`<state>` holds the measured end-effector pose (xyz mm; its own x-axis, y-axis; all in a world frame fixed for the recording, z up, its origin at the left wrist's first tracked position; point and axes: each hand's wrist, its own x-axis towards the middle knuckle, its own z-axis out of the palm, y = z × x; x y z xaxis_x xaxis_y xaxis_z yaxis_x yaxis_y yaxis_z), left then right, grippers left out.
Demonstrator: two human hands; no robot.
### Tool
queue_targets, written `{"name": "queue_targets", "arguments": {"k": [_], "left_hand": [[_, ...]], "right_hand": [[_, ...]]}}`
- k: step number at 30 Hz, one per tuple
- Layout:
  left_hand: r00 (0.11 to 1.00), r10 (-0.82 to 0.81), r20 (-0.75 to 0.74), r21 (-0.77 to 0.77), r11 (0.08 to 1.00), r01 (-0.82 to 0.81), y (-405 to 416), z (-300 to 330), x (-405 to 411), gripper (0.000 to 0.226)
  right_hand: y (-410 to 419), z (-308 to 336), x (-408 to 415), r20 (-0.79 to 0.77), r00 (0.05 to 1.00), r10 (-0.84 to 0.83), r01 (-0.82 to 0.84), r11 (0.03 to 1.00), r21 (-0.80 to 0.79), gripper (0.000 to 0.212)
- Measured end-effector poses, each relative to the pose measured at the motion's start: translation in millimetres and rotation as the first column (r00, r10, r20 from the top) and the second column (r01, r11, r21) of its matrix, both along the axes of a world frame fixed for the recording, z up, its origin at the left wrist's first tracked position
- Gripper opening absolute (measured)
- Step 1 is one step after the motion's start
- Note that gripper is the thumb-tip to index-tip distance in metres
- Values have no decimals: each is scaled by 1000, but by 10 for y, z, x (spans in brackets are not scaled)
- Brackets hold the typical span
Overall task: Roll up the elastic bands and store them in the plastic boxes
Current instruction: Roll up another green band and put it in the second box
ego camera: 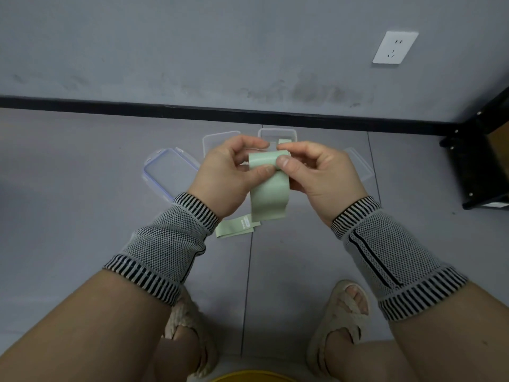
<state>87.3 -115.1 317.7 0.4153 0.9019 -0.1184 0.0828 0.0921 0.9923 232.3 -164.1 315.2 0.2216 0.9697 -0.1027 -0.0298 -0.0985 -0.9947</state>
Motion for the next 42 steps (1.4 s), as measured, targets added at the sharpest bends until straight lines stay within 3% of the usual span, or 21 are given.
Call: {"name": "queue_targets", "arguments": {"k": [9,16,20,26,30,33,38,42], "left_hand": [[995,27,101,-281,960,3,47,51,-21,22],[989,34,142,-243,970,2,47,74,-45,18],[985,30,168,-220,975,8,58,88,-62,18],[993,-10,120,-185,982,32,37,71,-61,22],[993,66,95,-253,967,-40,17,65,-8,36],[1000,-20,-15,-317,948,14,8,61,-2,46],[995,-48,-88,-269,963,23,21,34,-13,14],[987,-21,-158,-244,970,-19,21,13,-5,8]], "right_hand": [[-24,20,19,-34,999,-9,12,996,87,28],[-12,5,1,-59,998,1,5,996,92,32],[9,-61,-1,-165,986,-26,25,1000,-11,29],[25,-19,-15,-213,976,-36,22,997,-68,10],[21,-10,-18,-228,970,-85,77,996,-44,9],[14,3,19,-181,971,-158,154,987,-39,8],[13,-1,31,-84,973,-217,211,975,-75,18],[14,15,13,-93,975,-202,193,976,-97,21]]}}
